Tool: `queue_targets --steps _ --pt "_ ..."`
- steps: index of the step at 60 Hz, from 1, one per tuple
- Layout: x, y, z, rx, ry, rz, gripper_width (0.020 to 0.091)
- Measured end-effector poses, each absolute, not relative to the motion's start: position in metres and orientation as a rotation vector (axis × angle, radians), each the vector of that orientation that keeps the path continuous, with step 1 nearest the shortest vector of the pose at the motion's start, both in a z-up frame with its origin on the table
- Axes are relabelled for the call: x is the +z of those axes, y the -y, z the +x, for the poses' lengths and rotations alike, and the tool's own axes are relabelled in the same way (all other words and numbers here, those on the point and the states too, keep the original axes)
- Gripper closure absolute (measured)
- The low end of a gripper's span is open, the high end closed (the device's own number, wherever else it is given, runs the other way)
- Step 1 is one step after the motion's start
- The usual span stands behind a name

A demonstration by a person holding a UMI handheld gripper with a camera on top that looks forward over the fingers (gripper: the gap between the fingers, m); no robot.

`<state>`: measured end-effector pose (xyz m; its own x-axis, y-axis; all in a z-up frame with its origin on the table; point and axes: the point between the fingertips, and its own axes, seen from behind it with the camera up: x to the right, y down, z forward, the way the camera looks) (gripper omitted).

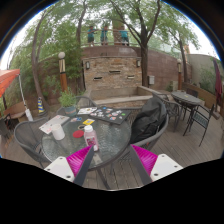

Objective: Pour water

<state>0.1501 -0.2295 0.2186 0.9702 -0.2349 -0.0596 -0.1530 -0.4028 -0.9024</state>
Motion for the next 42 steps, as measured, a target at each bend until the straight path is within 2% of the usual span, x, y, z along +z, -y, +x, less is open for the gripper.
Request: queue_targets --steps 18,27,42 --pt "0.224 0.238 0.150 -0.127 -0.247 -1.937 0.0275" --pt "0.181 0.194 0.123 -0.069 -0.227 -1.888 0.0264" --pt "0.092 0.063 0.088 -0.082 -0.185 -1.807 0.0269"
